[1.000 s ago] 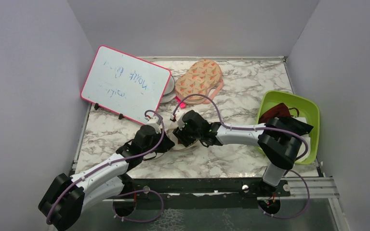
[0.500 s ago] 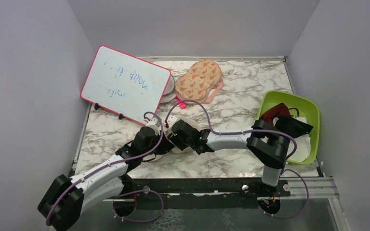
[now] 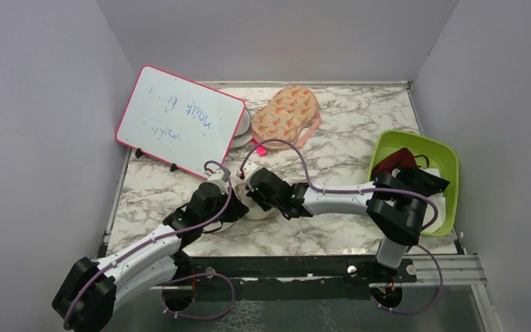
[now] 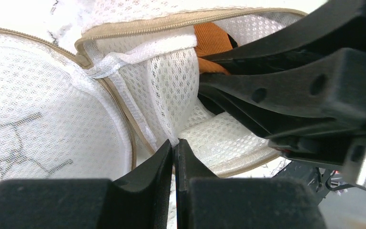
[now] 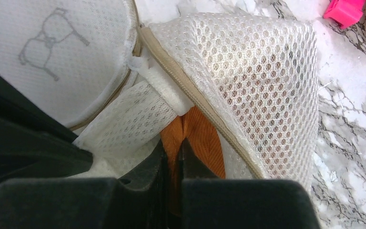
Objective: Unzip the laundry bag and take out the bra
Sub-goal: Pick up the bra from the laundry bag.
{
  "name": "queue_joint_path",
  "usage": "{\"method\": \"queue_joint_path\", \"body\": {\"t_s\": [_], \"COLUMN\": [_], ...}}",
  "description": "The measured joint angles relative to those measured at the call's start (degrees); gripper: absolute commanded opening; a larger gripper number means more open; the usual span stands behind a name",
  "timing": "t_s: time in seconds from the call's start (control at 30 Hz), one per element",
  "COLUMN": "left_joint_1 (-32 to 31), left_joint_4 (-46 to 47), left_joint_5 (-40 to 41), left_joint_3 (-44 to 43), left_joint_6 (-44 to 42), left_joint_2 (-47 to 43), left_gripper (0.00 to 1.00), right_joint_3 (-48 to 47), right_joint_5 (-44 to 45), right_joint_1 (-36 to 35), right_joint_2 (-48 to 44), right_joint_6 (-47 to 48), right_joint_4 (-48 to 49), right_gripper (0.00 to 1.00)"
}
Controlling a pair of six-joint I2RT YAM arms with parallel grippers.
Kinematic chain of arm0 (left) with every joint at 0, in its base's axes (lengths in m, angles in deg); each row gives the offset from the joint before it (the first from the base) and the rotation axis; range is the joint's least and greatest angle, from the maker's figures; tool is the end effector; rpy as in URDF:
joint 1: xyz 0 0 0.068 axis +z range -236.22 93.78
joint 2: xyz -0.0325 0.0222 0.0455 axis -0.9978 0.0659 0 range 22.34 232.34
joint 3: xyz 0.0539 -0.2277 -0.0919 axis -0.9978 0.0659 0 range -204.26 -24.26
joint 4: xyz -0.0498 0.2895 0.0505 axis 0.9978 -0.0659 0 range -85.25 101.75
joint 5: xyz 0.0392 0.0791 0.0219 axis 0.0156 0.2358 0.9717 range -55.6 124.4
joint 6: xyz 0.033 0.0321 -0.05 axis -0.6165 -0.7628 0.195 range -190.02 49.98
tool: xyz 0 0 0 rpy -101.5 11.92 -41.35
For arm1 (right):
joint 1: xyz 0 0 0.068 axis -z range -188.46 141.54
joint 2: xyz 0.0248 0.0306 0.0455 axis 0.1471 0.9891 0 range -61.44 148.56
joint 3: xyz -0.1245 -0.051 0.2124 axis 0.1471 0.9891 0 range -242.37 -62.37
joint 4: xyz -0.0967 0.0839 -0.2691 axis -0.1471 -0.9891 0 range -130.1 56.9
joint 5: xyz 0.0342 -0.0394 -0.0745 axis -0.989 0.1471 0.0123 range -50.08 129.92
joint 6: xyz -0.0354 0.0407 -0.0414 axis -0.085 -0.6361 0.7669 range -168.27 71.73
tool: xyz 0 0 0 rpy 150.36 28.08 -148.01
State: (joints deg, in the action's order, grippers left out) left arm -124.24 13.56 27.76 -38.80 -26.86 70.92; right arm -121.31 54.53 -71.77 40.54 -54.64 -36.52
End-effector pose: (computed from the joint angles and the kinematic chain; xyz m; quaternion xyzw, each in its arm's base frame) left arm 0.1830 -0.1511 0.1174 -0.0113 0.8745 -0.3522 0.3333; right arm 0.1947 0.3565 0.1084 -0.3977 0.8322 0.1133 0.3694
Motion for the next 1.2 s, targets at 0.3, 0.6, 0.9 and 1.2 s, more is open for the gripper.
{"method": "queue_joint_path", "body": {"t_s": [0.3,0.6,0.9,1.2], "left_joint_1": [0.0,-0.1,-0.1,-0.1], "left_joint_4": [-0.9,-1.5,-2.5,-2.7], "left_joint_5": [0.2,0.3,0.2,0.2], "left_joint_3": [0.0,0.0,0.0,0.0], "left_joint_6": [0.0,0.0,0.0,0.0], "left_joint_2": [-1.9,-1.9,-2.9,-2.9], "left_gripper": [0.0,0.0,0.0,0.0], "right_joint_3": [3.6,5.0,4.2,3.4], "right_joint_5": [-1.7,-2.1,-2.7,-3.4], "right_joint_1": [0.0,0.4,1.0,1.2], "right_joint_2": [-5.2,-5.4,-4.9,-4.5], "right_joint_6": [-2.2,-4.1,-4.3,-4.3], "right_joint_4": [0.5,2.2,2.2,1.9], "right_gripper": [0.06,0.22,0.31,0.01]}}
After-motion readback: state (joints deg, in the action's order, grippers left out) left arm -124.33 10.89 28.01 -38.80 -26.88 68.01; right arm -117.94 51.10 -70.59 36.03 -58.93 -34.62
